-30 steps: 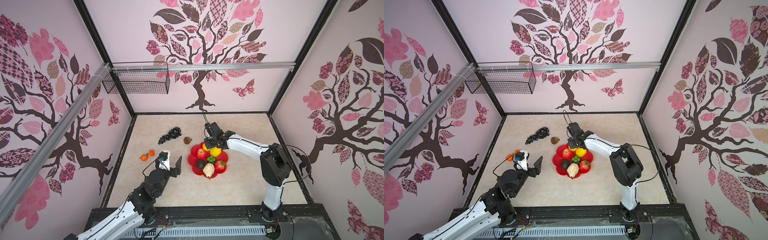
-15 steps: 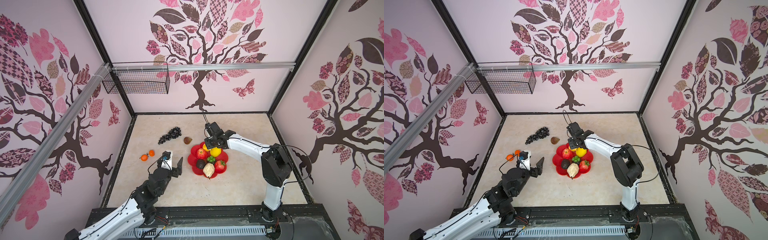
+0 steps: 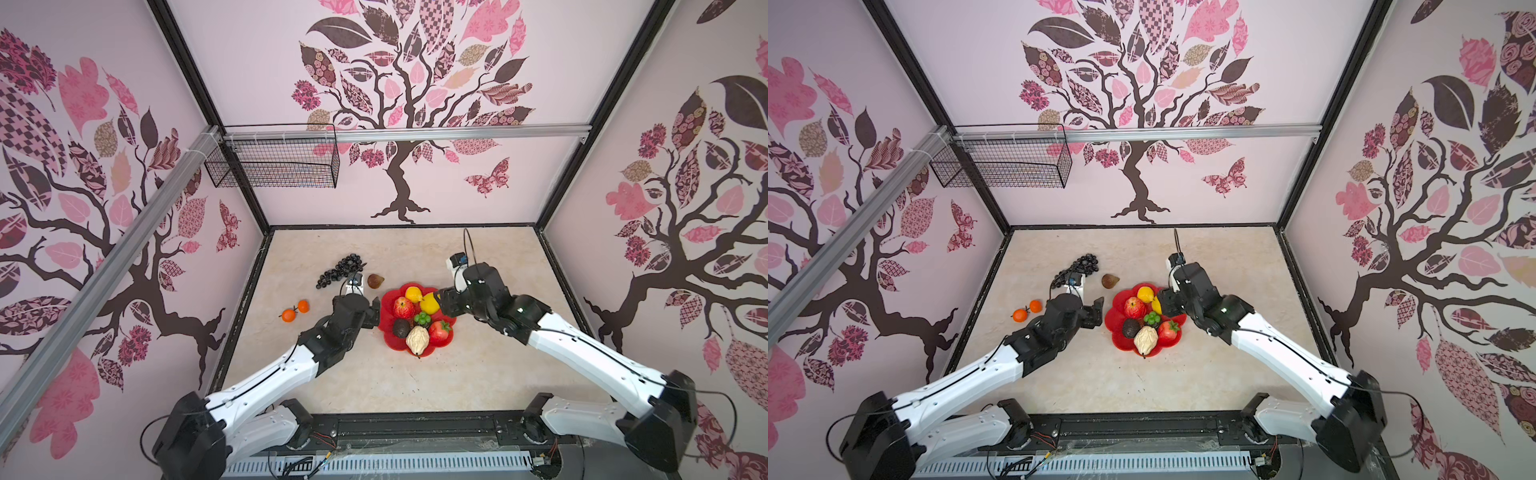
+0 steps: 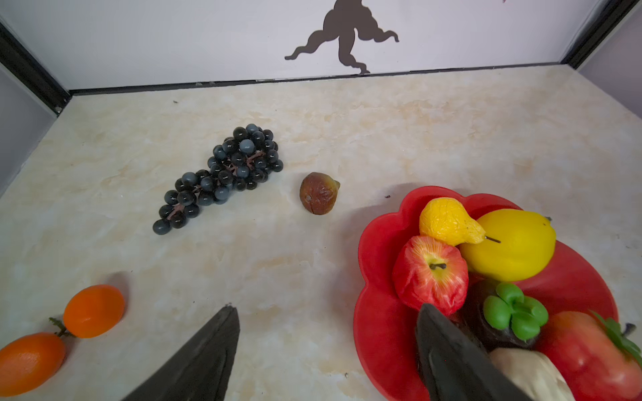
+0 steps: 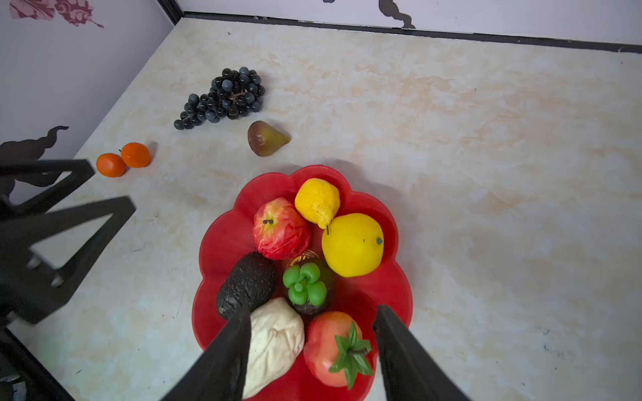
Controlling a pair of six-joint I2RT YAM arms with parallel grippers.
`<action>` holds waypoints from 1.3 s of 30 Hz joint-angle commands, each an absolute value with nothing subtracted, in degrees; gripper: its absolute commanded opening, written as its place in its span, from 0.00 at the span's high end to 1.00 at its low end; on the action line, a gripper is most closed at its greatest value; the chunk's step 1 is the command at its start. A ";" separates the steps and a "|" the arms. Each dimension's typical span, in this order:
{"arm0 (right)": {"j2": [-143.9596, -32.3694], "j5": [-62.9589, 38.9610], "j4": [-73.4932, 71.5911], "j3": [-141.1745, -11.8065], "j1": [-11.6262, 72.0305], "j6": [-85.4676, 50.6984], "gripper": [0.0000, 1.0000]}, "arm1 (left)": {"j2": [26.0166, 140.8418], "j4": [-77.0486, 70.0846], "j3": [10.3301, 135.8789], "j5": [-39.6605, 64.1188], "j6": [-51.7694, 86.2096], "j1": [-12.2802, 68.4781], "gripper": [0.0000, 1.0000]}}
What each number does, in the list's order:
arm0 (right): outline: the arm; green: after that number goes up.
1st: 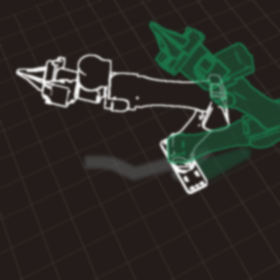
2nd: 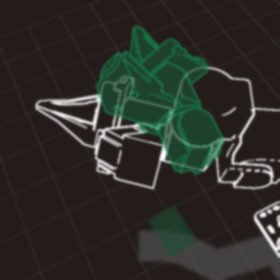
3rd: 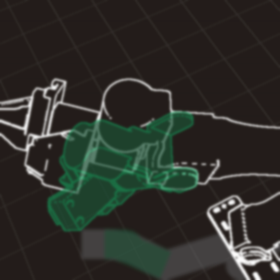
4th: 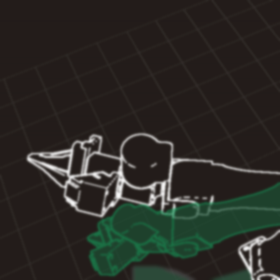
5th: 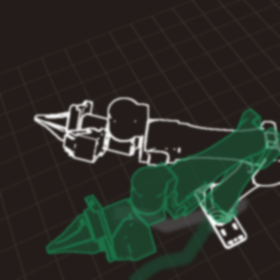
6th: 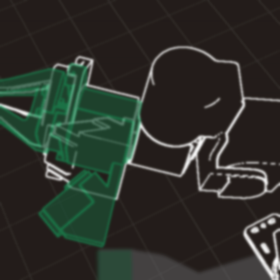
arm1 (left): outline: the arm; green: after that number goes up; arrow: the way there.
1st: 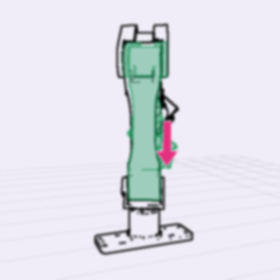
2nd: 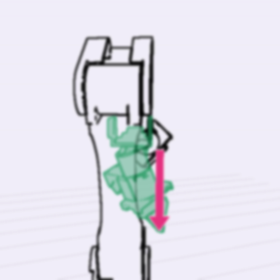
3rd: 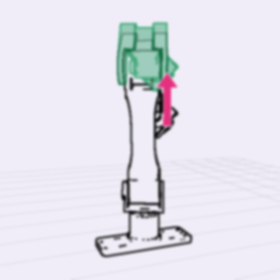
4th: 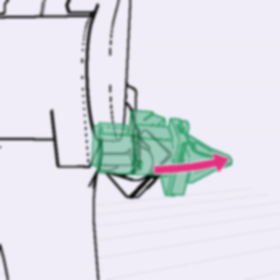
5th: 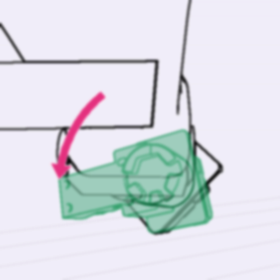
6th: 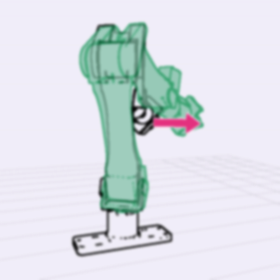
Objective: Arrange fruit in a fruit bowl
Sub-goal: Place the fruit in the fruit bowl, then pick up the fruit from the top-center of the table.
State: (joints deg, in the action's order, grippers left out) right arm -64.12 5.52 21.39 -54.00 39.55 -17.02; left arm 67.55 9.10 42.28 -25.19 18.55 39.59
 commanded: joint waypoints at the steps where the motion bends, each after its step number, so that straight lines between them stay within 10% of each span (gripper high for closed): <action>1: -56.95 4.76 20.36 -48.49 39.48 -20.65 0.34 | 74.74 14.42 50.06 -20.01 21.07 35.93 0.16; 39: -39.20 -0.11 15.83 -29.80 39.46 -28.29 0.16 | 118.91 28.68 88.36 -3.67 18.17 22.32 0.21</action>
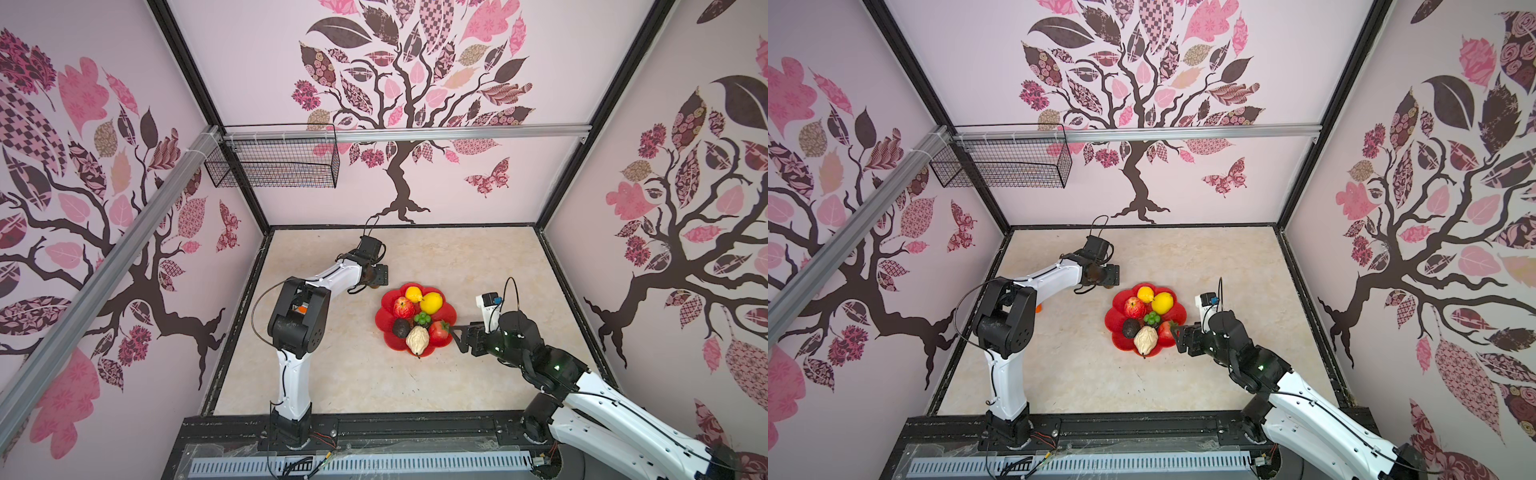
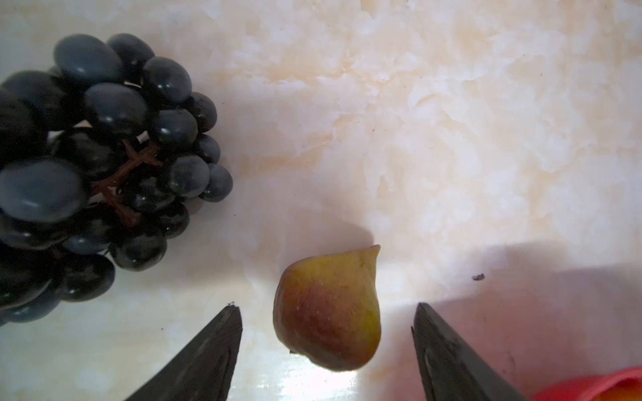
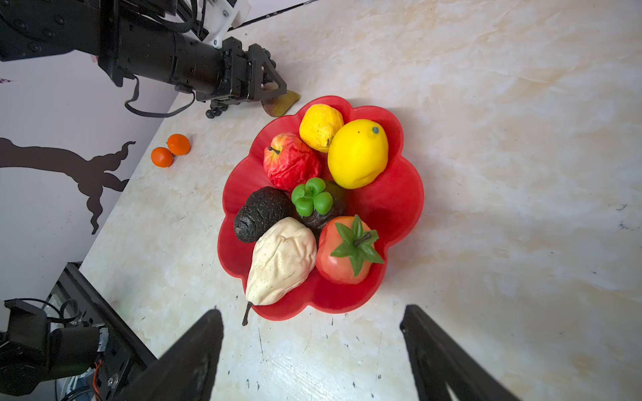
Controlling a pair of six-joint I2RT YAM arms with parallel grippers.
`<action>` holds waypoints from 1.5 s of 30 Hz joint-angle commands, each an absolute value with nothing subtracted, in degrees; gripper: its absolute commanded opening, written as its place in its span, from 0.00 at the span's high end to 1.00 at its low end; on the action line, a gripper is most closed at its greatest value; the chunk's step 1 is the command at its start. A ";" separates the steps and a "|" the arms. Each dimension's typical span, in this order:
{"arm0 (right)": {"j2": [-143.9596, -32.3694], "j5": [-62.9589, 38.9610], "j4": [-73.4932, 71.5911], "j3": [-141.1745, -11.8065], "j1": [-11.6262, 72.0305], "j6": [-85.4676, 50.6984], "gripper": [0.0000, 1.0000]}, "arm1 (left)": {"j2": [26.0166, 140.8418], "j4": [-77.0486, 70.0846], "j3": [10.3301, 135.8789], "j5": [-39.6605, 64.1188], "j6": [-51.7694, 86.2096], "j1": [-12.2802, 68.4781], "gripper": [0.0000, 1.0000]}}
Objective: Arrange fruit in a fruit bowl
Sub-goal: Pick up the fruit from the top-center of the table.
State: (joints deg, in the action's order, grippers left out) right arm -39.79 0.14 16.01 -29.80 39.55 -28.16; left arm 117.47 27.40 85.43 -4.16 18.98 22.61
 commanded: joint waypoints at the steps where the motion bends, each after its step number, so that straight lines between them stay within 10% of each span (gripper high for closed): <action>1: -39.24 -0.11 15.82 -29.79 39.46 -28.22 0.16 | 119.41 28.97 88.78 -3.76 18.11 22.24 0.22; 45: -42.67 -3.28 15.60 -30.94 39.46 -28.20 0.16 | 111.88 24.82 82.54 0.23 20.02 21.97 0.50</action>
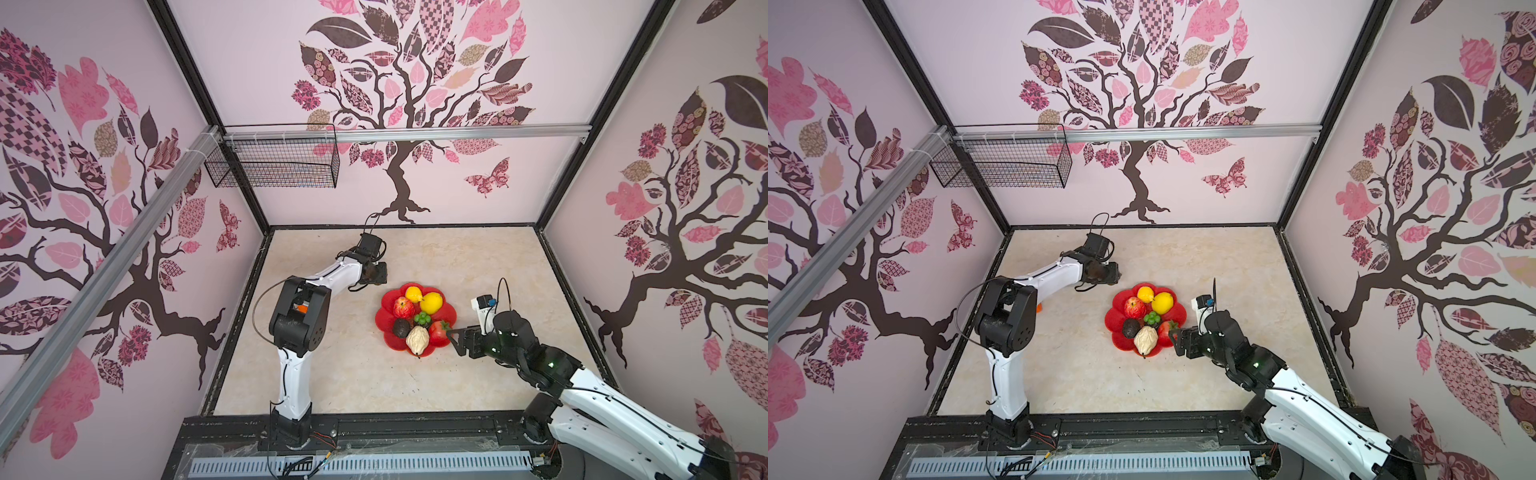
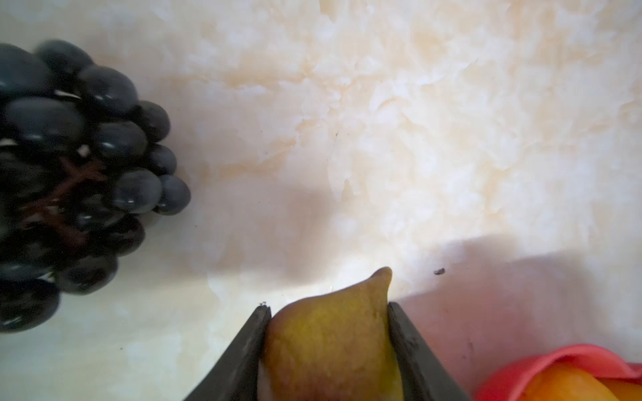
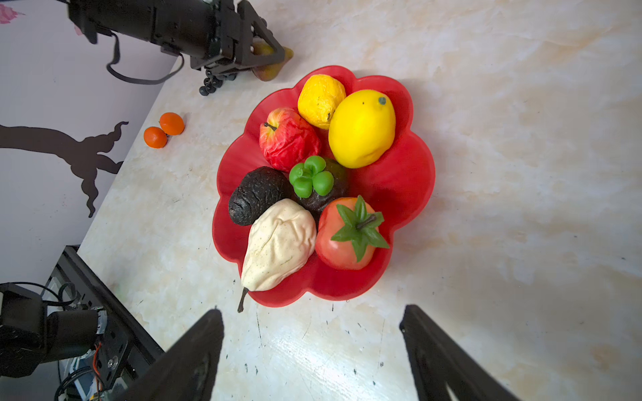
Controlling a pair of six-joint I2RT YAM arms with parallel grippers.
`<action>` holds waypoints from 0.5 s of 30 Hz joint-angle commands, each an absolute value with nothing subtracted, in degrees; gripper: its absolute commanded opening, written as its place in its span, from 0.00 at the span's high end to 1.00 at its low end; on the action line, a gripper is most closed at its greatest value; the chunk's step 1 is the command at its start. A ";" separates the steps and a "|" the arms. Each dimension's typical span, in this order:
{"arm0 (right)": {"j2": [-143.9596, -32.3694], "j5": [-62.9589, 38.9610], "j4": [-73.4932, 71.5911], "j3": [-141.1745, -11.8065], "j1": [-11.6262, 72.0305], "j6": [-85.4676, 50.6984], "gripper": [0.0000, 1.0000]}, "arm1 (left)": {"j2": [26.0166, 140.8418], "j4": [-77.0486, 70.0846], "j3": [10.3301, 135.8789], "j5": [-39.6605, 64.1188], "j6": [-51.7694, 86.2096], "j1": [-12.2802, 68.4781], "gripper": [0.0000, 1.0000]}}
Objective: Arrange fruit in a fruit bowl
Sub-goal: Pick up the fruit from the top-center of the table.
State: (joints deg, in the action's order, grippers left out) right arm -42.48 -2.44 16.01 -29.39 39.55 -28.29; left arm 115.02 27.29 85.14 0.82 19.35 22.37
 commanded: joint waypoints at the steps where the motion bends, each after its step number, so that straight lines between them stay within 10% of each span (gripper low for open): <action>1: -42.78 -3.25 15.56 -30.98 39.46 -28.14 0.16 | 110.69 24.45 81.53 -0.20 20.10 21.97 0.50; 15: -43.84 -6.06 15.14 -31.71 39.46 -29.67 0.16 | 80.24 8.14 55.51 0.51 17.51 26.35 0.55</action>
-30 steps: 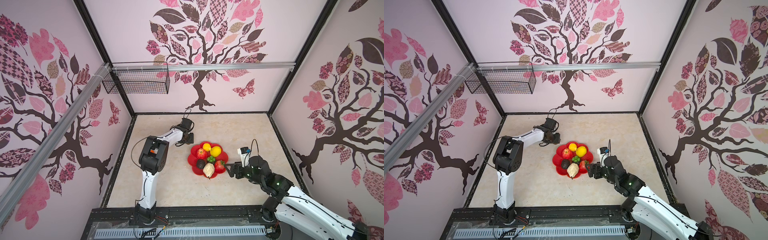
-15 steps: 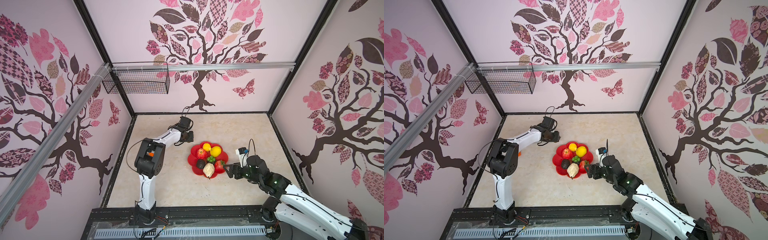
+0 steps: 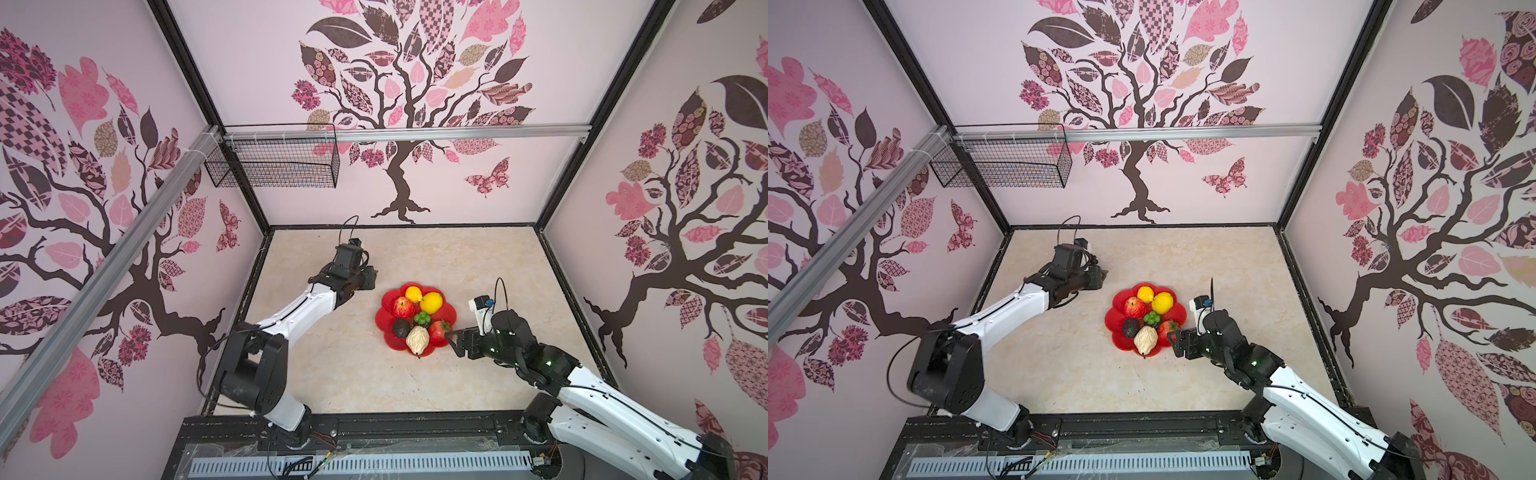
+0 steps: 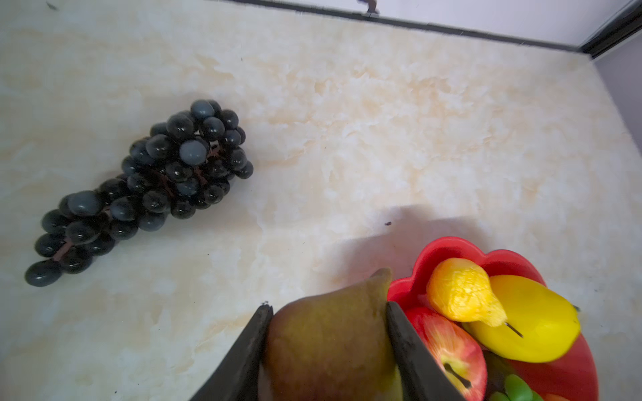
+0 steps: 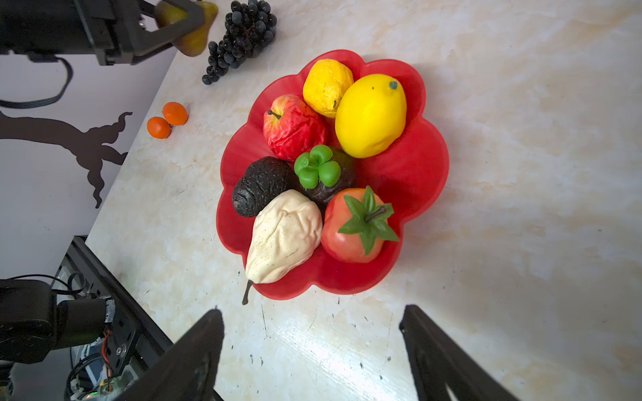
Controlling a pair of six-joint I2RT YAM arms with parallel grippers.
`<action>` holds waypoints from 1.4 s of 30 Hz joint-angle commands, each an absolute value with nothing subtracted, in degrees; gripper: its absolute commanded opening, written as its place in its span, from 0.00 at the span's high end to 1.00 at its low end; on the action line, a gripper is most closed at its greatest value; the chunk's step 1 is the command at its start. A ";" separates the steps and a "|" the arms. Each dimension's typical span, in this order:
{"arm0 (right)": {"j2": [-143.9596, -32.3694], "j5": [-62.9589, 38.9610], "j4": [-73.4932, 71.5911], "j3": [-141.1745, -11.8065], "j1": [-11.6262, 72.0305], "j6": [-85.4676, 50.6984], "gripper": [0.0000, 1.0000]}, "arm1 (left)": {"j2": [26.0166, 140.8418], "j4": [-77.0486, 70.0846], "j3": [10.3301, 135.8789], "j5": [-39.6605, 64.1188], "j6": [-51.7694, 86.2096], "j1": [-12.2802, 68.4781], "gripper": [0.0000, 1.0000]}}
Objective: Arrange fruit in a fruit bowl
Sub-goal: Pick up the fruit from the top-center of the table, then place the fruit in the fruit bowl.
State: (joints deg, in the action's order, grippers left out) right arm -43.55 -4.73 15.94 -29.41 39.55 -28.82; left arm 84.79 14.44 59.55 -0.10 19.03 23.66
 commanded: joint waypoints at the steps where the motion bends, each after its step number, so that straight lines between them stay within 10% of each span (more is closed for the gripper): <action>1: -44.14 -6.51 14.96 -31.89 39.46 -29.79 0.16 | 78.07 7.16 54.06 0.18 16.57 28.31 0.55; 15: -47.49 -12.21 12.62 -36.16 41.18 -32.89 0.17 | 60.53 -15.13 31.00 13.83 13.03 38.65 0.57; 42: -54.49 -21.05 0.59 -38.26 44.91 -41.78 0.25 | 60.28 -21.64 24.79 21.53 8.47 47.04 0.57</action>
